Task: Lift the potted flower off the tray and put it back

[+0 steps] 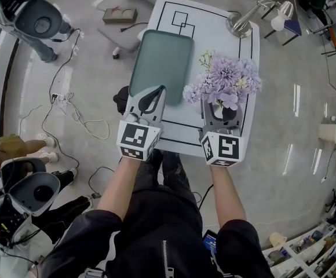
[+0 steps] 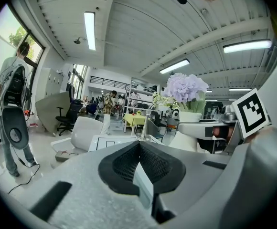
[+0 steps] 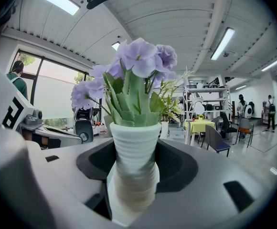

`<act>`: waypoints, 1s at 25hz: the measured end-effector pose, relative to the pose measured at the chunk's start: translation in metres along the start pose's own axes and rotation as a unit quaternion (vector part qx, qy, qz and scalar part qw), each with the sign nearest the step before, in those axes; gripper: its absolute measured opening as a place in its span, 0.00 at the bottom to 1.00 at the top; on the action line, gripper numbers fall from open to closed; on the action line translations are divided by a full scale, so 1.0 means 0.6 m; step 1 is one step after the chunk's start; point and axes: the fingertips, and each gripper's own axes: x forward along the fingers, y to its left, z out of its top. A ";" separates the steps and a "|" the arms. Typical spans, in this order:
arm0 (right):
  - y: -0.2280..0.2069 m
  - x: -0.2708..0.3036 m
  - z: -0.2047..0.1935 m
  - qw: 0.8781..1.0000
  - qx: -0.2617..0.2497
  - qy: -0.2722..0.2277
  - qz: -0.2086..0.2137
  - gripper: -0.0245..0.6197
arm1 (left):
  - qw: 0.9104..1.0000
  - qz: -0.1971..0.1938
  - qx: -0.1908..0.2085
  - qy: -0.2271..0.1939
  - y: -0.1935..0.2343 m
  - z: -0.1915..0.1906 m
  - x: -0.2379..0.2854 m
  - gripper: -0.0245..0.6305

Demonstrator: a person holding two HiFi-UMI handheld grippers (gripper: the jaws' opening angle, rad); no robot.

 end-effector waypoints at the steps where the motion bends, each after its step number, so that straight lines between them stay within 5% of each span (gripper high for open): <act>1: 0.001 0.003 0.000 1.000 0.000 -0.001 0.002 0.41 | 1.000 0.003 -0.001 0.000 0.004 -0.001 -0.001 0.04; 25: 0.104 0.187 -0.026 0.994 -0.008 0.006 0.111 0.41 | 0.989 0.146 -0.027 0.012 0.176 -0.034 -0.081 0.04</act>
